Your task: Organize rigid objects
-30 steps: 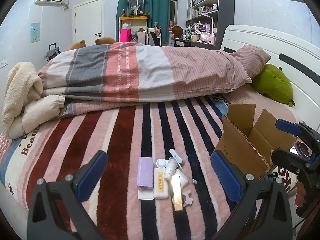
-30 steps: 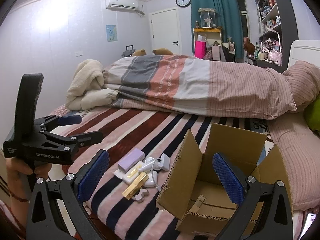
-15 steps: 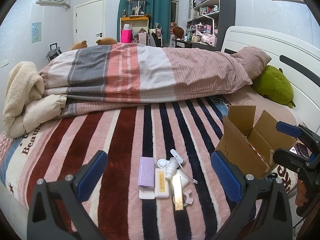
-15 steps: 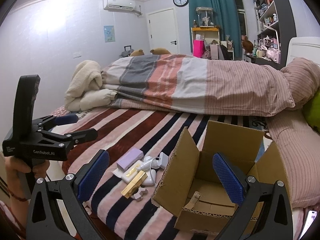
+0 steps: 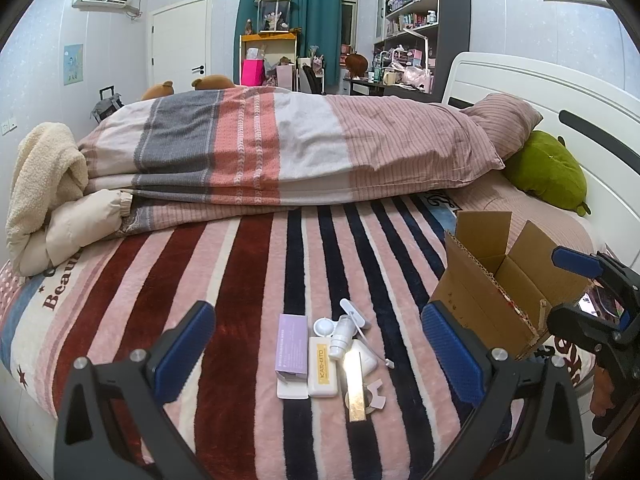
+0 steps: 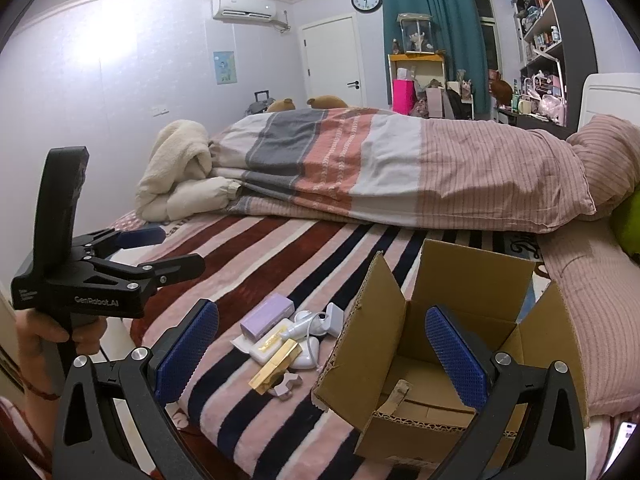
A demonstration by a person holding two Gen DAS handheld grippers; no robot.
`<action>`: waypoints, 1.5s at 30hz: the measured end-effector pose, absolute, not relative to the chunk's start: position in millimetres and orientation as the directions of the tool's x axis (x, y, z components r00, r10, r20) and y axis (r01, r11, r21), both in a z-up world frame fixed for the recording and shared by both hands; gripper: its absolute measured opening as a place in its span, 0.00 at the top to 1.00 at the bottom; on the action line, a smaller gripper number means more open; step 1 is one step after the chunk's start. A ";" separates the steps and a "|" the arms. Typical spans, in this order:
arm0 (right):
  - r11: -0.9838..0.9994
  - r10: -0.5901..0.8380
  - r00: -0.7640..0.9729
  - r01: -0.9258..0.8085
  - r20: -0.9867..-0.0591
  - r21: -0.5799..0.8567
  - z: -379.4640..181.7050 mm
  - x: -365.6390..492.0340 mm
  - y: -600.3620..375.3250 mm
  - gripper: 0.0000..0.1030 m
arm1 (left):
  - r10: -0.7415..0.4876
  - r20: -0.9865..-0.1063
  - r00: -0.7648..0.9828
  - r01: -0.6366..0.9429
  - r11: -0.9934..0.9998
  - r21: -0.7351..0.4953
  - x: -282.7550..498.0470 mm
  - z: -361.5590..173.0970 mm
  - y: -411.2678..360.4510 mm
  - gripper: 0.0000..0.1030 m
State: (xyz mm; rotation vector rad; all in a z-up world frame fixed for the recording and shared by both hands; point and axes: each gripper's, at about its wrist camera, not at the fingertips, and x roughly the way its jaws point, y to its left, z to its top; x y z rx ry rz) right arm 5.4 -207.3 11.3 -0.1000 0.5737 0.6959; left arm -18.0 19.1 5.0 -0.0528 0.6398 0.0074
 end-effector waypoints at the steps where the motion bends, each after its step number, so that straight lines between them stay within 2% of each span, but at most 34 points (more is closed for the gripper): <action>1: 0.769 0.578 0.620 -0.632 -0.530 0.100 11.3 5.6 -207.6 0.00 | -0.010 -0.597 0.802 -0.023 0.999 -0.047 -17.8 4.7 18.7 0.00; 24: 0.765 0.579 0.612 -0.636 -0.538 0.101 9.7 1.7 -201.1 0.00 | -0.010 -0.596 0.803 -0.025 0.998 -0.050 -18.7 6.3 19.6 0.00; 29: 0.766 0.580 0.624 -0.636 -0.524 0.090 10.9 -0.2 -201.1 0.00 | -0.034 -0.584 0.811 -0.019 0.996 -0.084 -19.6 4.0 32.4 0.00; 30: 0.765 0.578 0.635 -0.641 -0.513 0.069 12.0 -4.2 -197.9 0.02 | -0.047 -0.581 0.813 -0.012 0.995 -0.098 -20.0 3.1 38.1 0.00; 33: 0.731 0.584 0.648 -0.682 -0.489 -0.031 12.9 -23.4 -172.2 0.18 | -0.037 -0.579 0.815 -0.034 0.993 -0.111 -19.6 -3.3 56.8 0.00; 35: 0.684 0.622 0.602 -0.729 -0.500 -0.027 5.9 -30.0 -152.6 0.32 | 0.008 -0.596 0.803 -0.074 0.994 -0.086 -16.1 -12.2 68.7 0.00; 39: 0.629 0.649 0.472 -0.774 -0.597 0.073 -34.6 -24.2 -117.3 0.48 | 0.092 -0.638 0.764 -0.136 0.990 -0.020 -11.3 -39.7 85.7 0.00; 45: 0.720 0.541 0.396 -0.673 -0.742 0.166 -120.8 2.4 -102.3 0.62 | 0.058 -0.653 0.755 -0.132 0.989 -0.064 -11.4 -76.4 104.2 0.00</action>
